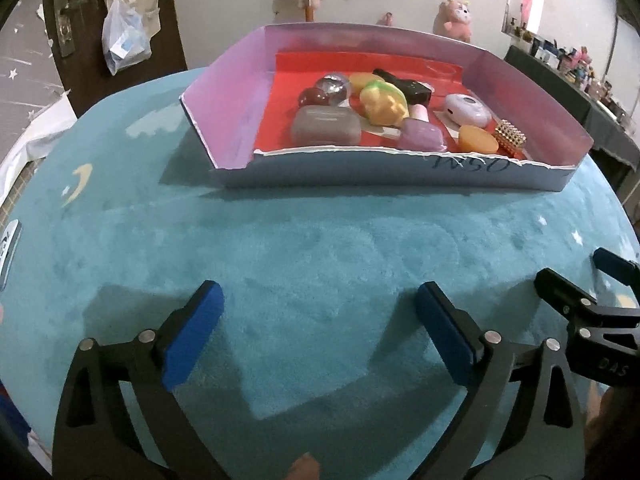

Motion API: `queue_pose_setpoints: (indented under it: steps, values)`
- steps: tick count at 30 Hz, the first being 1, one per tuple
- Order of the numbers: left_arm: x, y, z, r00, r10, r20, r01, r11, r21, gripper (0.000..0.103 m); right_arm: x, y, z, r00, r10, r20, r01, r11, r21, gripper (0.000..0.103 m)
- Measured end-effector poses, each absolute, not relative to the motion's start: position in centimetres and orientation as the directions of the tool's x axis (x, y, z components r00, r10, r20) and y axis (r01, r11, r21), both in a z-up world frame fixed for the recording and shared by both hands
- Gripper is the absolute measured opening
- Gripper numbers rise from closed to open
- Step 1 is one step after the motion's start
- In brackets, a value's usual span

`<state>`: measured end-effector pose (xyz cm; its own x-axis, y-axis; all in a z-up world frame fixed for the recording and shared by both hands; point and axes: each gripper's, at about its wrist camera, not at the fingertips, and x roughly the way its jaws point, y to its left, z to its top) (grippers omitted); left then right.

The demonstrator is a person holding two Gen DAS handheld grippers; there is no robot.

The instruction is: Organize rigid objects

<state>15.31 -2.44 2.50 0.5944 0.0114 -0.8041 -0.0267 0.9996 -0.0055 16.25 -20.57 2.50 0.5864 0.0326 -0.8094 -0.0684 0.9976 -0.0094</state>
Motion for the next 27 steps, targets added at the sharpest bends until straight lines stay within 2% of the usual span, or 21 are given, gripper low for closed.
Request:
queue_pose_setpoints:
  steps: [2, 27]
  values:
    - [15.48, -2.4, 2.5, 0.59, 0.011, -0.807, -0.03, 1.0, -0.008, 0.103, 16.39, -20.28, 2.52, 0.586, 0.03, -0.81, -0.067, 0.998, -0.011, 0.103]
    - [15.72, -2.06, 2.59, 0.591, 0.002, -0.807, -0.022, 1.0, -0.013, 0.103, 16.84, -20.02, 2.7, 0.585, 0.029, -0.81, -0.054, 0.999, -0.004, 0.103]
